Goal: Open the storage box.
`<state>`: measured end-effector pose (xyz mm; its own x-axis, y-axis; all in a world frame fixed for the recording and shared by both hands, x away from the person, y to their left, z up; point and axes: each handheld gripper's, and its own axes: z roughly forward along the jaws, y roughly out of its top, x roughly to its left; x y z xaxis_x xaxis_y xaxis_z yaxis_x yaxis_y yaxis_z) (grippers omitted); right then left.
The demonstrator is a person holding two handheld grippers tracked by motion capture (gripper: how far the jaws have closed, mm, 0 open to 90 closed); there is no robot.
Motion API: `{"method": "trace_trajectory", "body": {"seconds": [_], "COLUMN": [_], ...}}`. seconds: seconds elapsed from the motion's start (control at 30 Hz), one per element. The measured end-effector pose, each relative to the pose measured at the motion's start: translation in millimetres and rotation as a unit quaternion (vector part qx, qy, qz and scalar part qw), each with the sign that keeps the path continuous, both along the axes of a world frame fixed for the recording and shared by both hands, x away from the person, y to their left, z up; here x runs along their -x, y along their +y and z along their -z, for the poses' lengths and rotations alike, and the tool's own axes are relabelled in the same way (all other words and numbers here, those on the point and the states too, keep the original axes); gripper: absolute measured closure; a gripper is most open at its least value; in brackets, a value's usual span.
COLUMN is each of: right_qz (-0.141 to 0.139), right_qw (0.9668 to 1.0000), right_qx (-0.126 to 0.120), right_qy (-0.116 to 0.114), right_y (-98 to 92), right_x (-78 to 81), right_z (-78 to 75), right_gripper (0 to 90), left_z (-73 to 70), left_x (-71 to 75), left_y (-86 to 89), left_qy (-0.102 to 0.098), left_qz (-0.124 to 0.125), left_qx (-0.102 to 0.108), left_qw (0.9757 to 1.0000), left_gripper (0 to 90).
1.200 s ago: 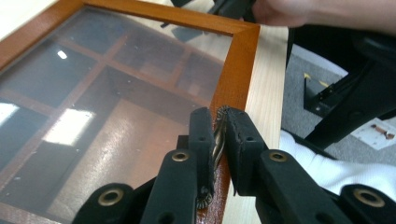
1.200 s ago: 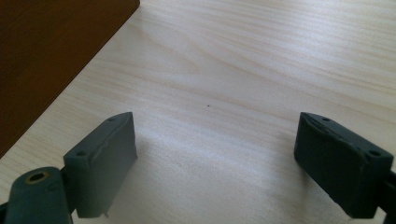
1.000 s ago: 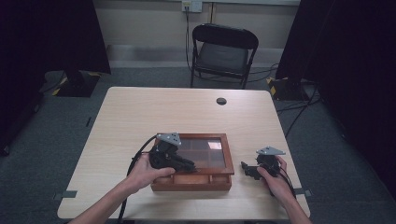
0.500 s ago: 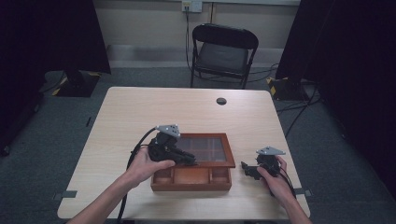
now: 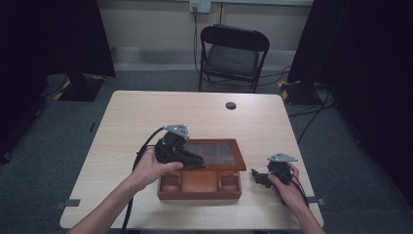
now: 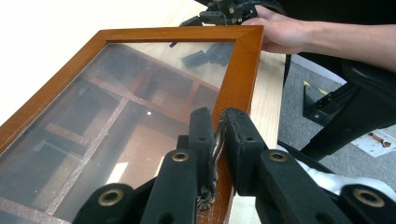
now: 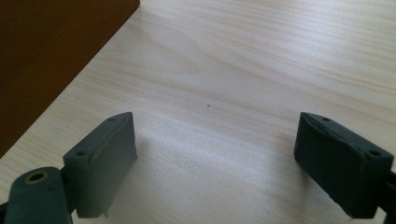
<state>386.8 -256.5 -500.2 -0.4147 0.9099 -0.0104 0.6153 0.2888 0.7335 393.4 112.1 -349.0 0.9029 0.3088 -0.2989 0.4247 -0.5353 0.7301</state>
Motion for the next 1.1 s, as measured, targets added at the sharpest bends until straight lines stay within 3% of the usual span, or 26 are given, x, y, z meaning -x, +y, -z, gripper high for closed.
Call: {"method": "trace_trajectory", "body": {"seconds": [1.1], "right_qz": [-0.001], "right_qw": [1.0000], "right_qx": [0.001], "right_qy": [0.000], "right_y": [-0.2], "right_x": [-0.3], "right_z": [0.0], "right_gripper": [12.0], "left_z": [-23.4], "left_x": [-17.8], "left_y": [2.2], "left_qy": [-0.007], "left_qz": [-0.014], "left_qx": [0.010], "left_qw": [0.9998], "left_gripper": [81.4]}}
